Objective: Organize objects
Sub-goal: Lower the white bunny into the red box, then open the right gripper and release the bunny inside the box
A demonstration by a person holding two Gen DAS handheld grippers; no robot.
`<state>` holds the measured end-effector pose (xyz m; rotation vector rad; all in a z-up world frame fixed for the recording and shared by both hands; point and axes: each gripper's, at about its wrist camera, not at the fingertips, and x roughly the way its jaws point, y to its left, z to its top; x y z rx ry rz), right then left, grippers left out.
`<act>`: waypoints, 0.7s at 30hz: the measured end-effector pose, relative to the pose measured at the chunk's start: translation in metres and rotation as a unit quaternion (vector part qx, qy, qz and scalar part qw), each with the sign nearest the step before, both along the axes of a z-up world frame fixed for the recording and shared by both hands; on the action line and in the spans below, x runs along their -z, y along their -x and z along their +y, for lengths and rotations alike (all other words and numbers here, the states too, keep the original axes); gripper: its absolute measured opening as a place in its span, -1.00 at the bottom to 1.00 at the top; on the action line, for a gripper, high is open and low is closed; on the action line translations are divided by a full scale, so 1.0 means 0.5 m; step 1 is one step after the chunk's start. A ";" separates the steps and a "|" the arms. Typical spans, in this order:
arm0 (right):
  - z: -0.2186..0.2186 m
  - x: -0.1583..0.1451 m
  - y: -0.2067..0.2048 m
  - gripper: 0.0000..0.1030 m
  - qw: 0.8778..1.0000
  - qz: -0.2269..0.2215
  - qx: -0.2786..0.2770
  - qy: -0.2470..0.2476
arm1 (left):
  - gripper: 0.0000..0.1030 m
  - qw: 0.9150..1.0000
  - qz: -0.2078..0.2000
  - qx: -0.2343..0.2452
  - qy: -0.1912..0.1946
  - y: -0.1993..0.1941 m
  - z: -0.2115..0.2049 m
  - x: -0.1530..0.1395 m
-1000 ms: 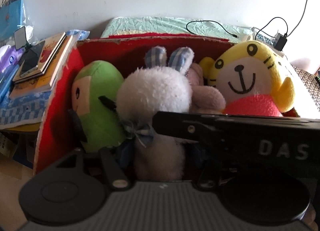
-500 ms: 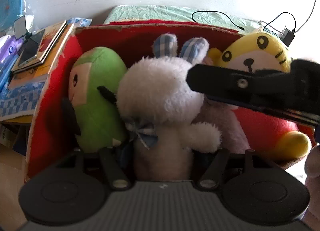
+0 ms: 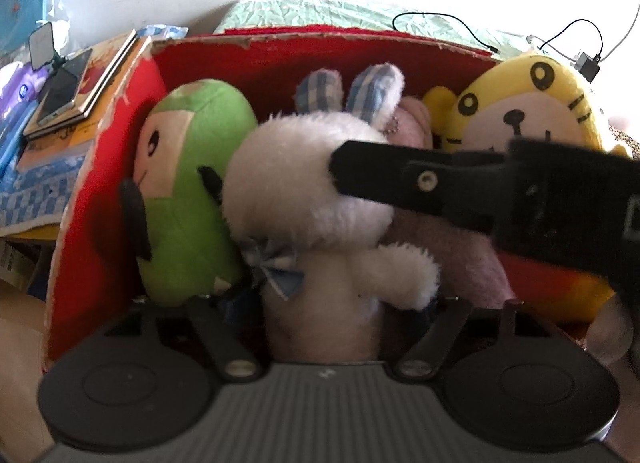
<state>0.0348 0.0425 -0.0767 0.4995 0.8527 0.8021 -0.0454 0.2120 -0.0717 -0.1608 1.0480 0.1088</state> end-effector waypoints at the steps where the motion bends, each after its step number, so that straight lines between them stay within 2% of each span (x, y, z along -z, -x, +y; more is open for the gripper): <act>1: -0.005 0.005 -0.002 -0.37 1.000 0.009 0.002 -0.007 | 0.54 1.000 0.001 0.000 0.000 -0.001 0.000 0.000; 4: -0.015 0.011 -0.002 -0.38 1.000 0.022 0.007 -0.019 | 0.55 1.000 0.002 0.000 -0.002 0.001 0.001 -0.001; 17: -0.029 0.010 0.009 -0.37 0.999 0.026 0.010 -0.018 | 0.66 1.000 0.004 0.000 -0.004 0.003 0.001 -0.002; 21: -0.033 0.009 0.011 -0.37 1.000 0.024 0.012 -0.015 | 0.77 1.000 0.005 -0.001 0.000 0.006 0.001 -0.001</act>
